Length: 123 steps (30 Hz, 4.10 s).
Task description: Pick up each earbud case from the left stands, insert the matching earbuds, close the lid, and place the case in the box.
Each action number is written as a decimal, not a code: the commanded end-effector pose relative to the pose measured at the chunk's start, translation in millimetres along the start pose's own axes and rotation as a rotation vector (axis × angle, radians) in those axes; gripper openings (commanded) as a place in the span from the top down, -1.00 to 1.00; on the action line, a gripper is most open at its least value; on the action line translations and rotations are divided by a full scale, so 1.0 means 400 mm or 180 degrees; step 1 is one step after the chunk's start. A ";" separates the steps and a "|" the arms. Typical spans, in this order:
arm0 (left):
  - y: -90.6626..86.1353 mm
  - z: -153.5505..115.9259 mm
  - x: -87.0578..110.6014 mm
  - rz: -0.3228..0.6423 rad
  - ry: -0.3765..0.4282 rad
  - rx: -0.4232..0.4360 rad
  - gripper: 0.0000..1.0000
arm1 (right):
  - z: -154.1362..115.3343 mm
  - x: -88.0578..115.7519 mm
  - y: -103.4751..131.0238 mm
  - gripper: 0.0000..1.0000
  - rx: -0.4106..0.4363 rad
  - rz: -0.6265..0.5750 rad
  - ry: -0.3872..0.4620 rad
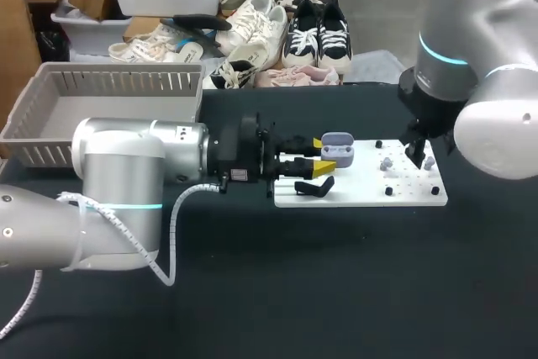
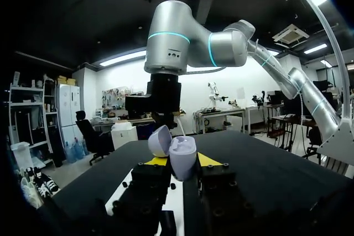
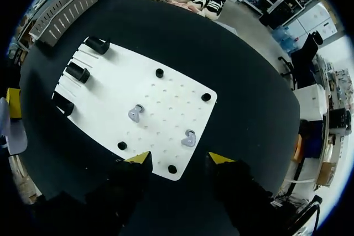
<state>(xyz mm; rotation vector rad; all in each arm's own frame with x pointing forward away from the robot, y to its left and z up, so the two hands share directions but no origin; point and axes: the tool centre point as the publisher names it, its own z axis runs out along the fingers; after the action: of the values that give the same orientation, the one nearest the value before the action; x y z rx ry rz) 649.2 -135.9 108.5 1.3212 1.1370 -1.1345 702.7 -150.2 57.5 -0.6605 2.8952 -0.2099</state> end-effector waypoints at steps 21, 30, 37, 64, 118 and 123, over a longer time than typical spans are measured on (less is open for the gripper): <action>-0.003 0.001 0.001 0.0004 -0.0002 -0.0017 1.00 | 0.071 -0.014 -0.023 0.09 0.0106 0.0080 0.0039; -0.003 0.001 0.001 0.0004 -0.0002 -0.0017 1.00 | 0.085 -0.007 -0.032 0.17 0.0096 0.0099 0.0053; -0.003 0.001 0.001 0.0004 -0.0002 -0.0017 1.00 | 0.091 -0.012 -0.028 0.25 0.0085 0.0081 0.0042; -0.003 0.001 0.001 0.0004 -0.0002 -0.0017 1.00 | 0.111 -0.015 -0.028 1.00 0.0099 0.0045 0.0120; -0.003 0.001 0.001 0.0004 -0.0002 -0.0017 1.00 | -0.202 0.048 0.106 1.00 0.0005 -0.0281 -0.0116; -0.003 0.001 0.001 0.0004 -0.0002 -0.0017 1.00 | -0.200 0.052 0.108 1.00 -0.0019 0.0001 -0.0072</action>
<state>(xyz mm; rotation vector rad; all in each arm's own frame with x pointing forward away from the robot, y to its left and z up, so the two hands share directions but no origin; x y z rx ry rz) 649.1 -135.9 108.5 1.3210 1.1371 -1.1343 651.9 -113.1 124.3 -0.7135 2.8634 -0.1853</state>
